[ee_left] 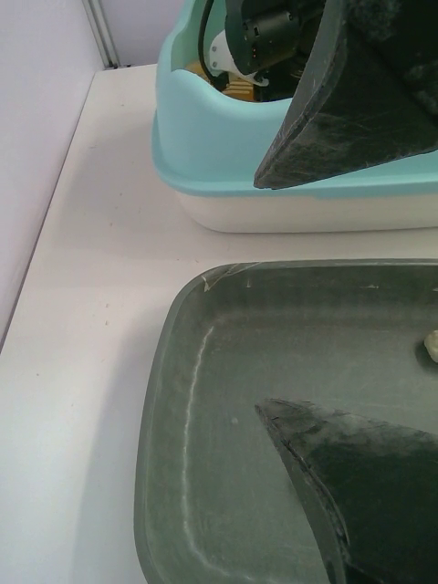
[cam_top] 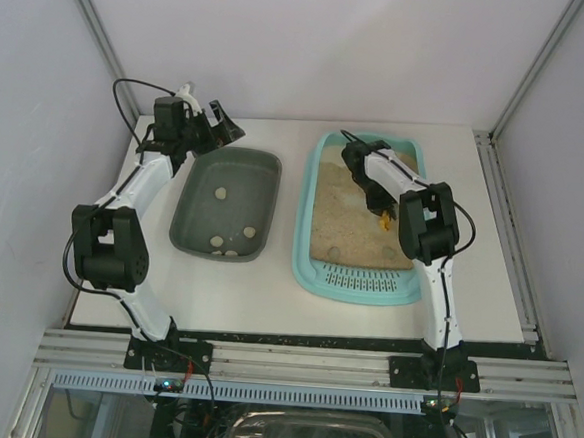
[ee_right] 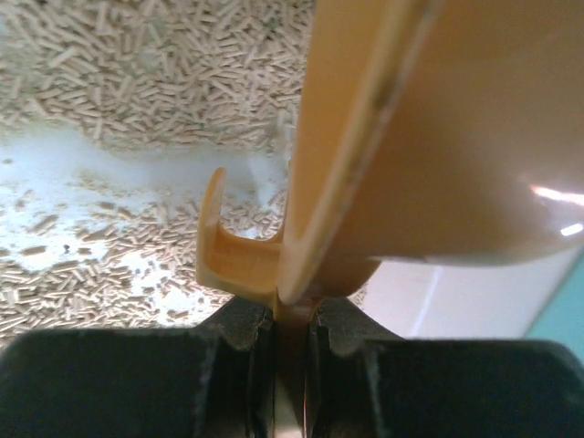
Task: Clean the litter box
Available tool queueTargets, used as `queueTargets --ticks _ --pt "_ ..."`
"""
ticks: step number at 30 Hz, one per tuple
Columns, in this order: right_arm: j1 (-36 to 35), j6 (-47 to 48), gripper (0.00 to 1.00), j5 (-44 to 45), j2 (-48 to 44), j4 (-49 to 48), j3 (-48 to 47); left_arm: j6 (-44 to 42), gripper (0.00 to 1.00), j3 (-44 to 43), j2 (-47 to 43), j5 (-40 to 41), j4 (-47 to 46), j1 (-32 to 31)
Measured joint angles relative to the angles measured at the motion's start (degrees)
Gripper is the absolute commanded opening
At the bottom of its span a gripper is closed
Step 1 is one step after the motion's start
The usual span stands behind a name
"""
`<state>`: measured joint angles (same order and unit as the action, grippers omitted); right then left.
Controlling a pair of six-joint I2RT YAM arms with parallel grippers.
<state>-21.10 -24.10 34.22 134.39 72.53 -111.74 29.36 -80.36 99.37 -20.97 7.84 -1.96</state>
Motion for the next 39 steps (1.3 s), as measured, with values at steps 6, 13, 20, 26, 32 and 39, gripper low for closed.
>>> queueTargets --ticks 6,13,20,26,32,39 --pt "-0.9 3.2 0.0 -5.4 -1.3 -5.1 3.2 0.0 1.0 0.0 0.0 0.2 0.3 0.3" --pt "-3.1 7.8 0.0 -18.7 -8.2 -11.4 7.6 0.0 1.0 0.0 0.0 0.5 0.4 0.9" --pt "-3.8 8.2 0.0 -33.7 -20.2 -18.4 16.7 0.0 1.0 0.0 0.0 0.9 0.4 1.0" --pt "2.7 6.5 0.0 -39.0 -26.6 -23.1 25.3 0.1 1.0 0.0 0.0 0.8 0.4 1.0" --pt "6.1 4.8 0.0 -43.3 -25.7 -25.6 29.4 0.1 1.0 0.0 0.0 0.8 0.4 1.0" --pt "4.0 2.8 0.0 -52.0 -19.6 -27.6 23.0 0.1 1.0 0.0 0.0 1.3 0.5 1.0"
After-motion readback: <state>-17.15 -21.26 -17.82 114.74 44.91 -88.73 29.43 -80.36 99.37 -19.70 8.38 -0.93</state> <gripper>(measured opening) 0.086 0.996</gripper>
